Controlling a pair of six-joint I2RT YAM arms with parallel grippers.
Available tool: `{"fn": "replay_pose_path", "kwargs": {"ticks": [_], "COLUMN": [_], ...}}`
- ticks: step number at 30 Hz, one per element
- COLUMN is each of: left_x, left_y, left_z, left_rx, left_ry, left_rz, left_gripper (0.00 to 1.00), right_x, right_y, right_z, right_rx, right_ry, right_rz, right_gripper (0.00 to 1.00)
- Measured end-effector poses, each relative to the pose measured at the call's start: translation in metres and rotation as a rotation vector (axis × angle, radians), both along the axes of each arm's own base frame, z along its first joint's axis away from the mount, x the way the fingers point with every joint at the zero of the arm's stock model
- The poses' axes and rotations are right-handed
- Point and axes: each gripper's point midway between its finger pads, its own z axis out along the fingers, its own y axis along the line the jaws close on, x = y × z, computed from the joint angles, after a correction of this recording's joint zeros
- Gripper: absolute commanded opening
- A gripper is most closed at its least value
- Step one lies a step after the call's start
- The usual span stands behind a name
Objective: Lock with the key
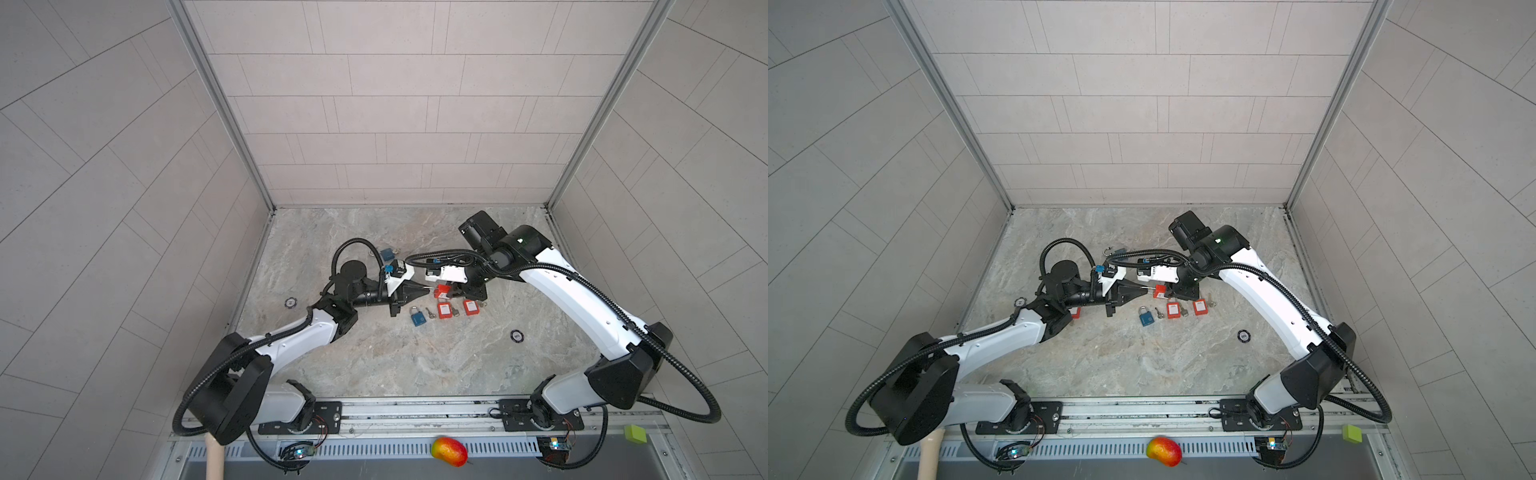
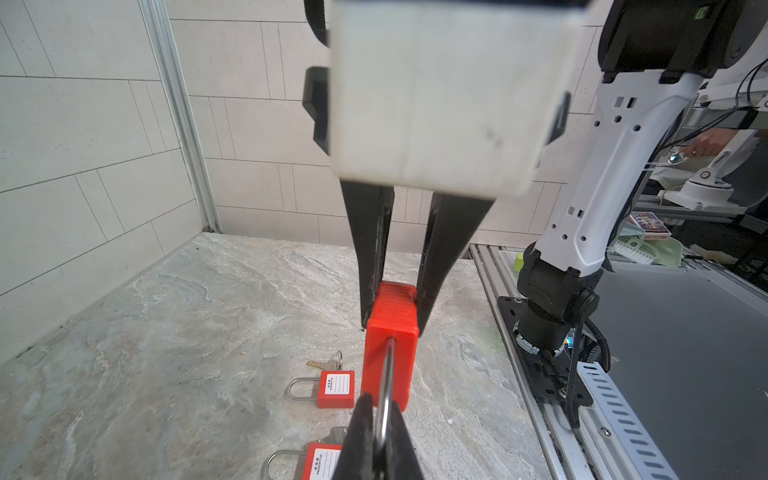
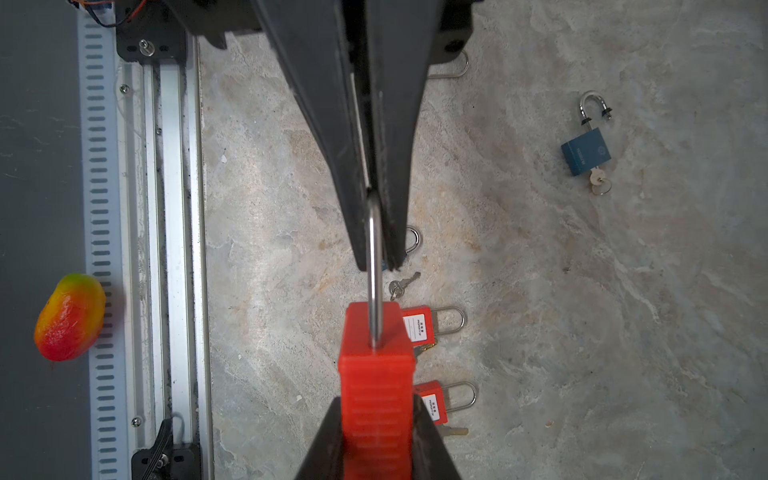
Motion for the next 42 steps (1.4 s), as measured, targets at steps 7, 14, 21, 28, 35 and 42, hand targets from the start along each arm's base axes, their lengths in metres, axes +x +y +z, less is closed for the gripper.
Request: {"fn": "replay_pose_path", "kwargs": {"ticks": [7, 14, 21, 28, 35, 42], "left_x": [-0.003, -0.003, -0.006, -0.007, -0.007, -0.006], "left_y": [-0.003, -0.002, -0.002, -0.002, -0.003, -0.003], "left_z": [0.006, 0.006, 0.006, 0.008, 0.01, 0.01], "left_rx": [-0.021, -0.019, -0.018, -0.016, -0.016, -0.016], "left_ry": [-0.01, -0.01, -0.009, -0.008, -0.008, -0.005], "left_rz": [-0.008, -0.017, -0.035, -0.044, -0.046, -0.041], "left_gripper": [0.0, 0.0, 0.0, 0.0, 0.0, 0.0], "right_x": [-0.002, -0.013, -0.01, -0.004, -0.004, -0.003], "right_y": [0.011, -0.017, -0.047, -0.047, -0.04, -0.034], "right_z": [0.015, 0.026, 0.024, 0.003, -0.009, -0.017], "right_rx": [0.061, 0.103, 0.081, 0.018, 0.016, 0.034], "right_ry": [-0.046, -0.053, -0.051, 0.013, 0.074, 0.081], "right_rz": [0.006, -0.096, -0.202, -0.206, -0.178, -0.142], "right_gripper": [0.55, 0.56, 0.49, 0.43, 0.36, 0.25]}}
